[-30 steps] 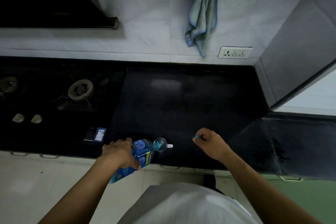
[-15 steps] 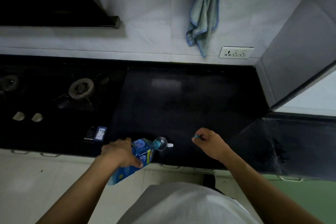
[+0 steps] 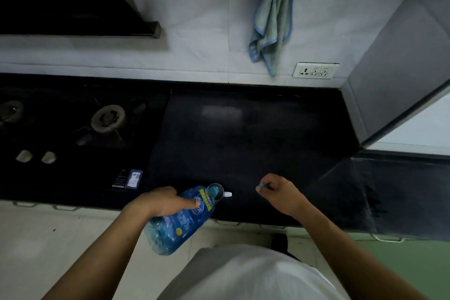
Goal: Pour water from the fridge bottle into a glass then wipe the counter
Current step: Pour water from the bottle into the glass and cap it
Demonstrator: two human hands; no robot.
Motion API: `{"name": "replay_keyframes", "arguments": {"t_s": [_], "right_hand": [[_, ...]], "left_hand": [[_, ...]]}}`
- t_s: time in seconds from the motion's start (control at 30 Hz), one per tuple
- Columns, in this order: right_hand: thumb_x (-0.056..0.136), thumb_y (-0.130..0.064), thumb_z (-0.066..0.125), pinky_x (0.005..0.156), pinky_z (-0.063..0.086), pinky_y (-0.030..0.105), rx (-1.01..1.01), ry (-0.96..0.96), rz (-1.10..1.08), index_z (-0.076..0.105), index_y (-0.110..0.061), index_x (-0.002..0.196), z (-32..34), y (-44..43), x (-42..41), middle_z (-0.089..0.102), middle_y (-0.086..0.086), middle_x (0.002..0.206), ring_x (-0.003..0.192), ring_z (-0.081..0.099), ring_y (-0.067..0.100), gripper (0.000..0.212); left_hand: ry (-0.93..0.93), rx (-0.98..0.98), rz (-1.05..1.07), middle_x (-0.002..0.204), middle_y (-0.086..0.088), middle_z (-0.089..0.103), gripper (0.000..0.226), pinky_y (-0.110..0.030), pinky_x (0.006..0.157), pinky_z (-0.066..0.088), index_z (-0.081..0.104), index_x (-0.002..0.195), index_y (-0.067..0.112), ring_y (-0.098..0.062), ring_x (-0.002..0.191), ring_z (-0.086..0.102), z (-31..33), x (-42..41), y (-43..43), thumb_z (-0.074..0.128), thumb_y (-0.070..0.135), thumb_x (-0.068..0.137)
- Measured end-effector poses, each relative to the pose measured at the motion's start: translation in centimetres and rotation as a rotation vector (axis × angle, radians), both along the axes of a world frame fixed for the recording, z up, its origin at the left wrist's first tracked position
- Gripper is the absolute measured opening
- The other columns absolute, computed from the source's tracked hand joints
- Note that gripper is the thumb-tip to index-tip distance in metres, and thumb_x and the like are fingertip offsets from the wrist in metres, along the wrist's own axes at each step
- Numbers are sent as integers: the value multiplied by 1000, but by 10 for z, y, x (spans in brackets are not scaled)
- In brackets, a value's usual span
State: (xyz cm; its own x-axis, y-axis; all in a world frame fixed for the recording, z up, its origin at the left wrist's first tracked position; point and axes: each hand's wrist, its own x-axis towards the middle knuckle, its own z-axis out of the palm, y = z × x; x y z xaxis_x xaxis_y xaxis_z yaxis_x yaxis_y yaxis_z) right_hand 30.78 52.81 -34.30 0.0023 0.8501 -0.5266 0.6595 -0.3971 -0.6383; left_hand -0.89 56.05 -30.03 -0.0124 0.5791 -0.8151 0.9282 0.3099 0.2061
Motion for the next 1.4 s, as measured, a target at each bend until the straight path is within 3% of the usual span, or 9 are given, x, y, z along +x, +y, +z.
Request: {"name": "replay_keyframes", "arguments": {"t_s": [0.3,0.47,0.57,0.73,0.93,1.03,1.13,1.3,1.4], "right_hand": [[94,-49,57,71,57,37,1,41,10,60,-27,90,6,-3,0,66,3,80,72,65,17,23],[91,-51,57,75,57,46,98,180,-13,62,-29,84,18,6,-1,63,-6,78,72,63,15,23],[93,-35,62,79,58,42,236,320,-2,66,-37,98,39,18,-3,64,-18,80,76,62,4,7],[90,-27,67,82,58,35,414,448,144,67,-42,111,75,31,13,64,-9,95,83,63,6,26],[87,-6,73,77,50,16,466,478,414,74,-23,112,115,29,48,64,-12,95,81,63,3,30],[89,-36,71,62,52,25,481,241,411,76,-21,90,133,36,58,67,-5,74,65,63,6,16],[91,-70,42,58,53,40,458,-3,377,61,-6,65,142,38,63,64,10,60,55,61,19,71],[96,-48,52,71,46,23,388,348,509,55,-43,117,149,41,85,59,-9,88,73,56,5,22],[94,-21,60,62,43,23,500,450,506,62,-35,94,143,44,89,59,-13,77,63,51,1,14]], "left_hand": [[-187,74,156,90,5,72,40,-27,72,56,66,92,24,-9,81,70,-4,4,-10,76,59,78],[-304,246,201,100,4,74,62,-32,82,59,57,106,27,-7,90,72,-7,9,-24,93,45,59],[-350,421,180,103,9,73,68,-29,87,57,53,111,33,2,91,70,1,31,-39,92,42,56],[-392,647,190,107,15,67,74,-9,78,51,51,118,35,9,97,64,18,71,-58,95,31,59],[-413,794,268,109,12,67,75,-21,82,58,53,119,34,-1,98,68,30,104,-77,96,32,57],[-408,872,324,112,11,64,79,-22,81,58,53,122,32,-3,98,68,38,122,-85,96,29,56],[-396,923,354,115,9,60,83,-22,82,59,52,125,31,-6,100,67,45,142,-90,96,28,55],[-457,921,482,107,9,68,74,-24,80,60,56,119,30,-4,95,70,54,161,-97,96,18,57],[-487,901,479,104,6,70,72,-28,80,61,57,116,32,-7,92,72,58,168,-98,96,19,57]]}}
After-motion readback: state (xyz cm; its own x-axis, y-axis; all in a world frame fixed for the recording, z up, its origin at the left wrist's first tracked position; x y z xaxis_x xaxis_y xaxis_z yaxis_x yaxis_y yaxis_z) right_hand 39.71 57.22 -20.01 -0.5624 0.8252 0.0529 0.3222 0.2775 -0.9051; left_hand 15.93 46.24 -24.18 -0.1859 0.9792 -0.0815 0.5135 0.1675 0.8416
